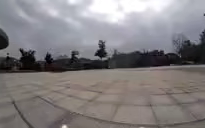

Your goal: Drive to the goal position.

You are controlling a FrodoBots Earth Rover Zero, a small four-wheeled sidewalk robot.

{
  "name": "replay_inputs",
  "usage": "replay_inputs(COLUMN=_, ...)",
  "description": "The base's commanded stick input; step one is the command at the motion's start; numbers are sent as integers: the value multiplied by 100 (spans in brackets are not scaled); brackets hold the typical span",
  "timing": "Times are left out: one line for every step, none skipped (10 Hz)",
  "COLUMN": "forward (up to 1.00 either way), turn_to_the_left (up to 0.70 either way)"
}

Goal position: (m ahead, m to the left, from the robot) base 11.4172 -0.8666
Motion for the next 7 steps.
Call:
replay_inputs(forward=100, turn_to_the_left=0)
replay_inputs(forward=100, turn_to_the_left=0)
replay_inputs(forward=100, turn_to_the_left=0)
replay_inputs(forward=100, turn_to_the_left=0)
replay_inputs(forward=100, turn_to_the_left=0)
replay_inputs(forward=100, turn_to_the_left=0)
replay_inputs(forward=100, turn_to_the_left=0)
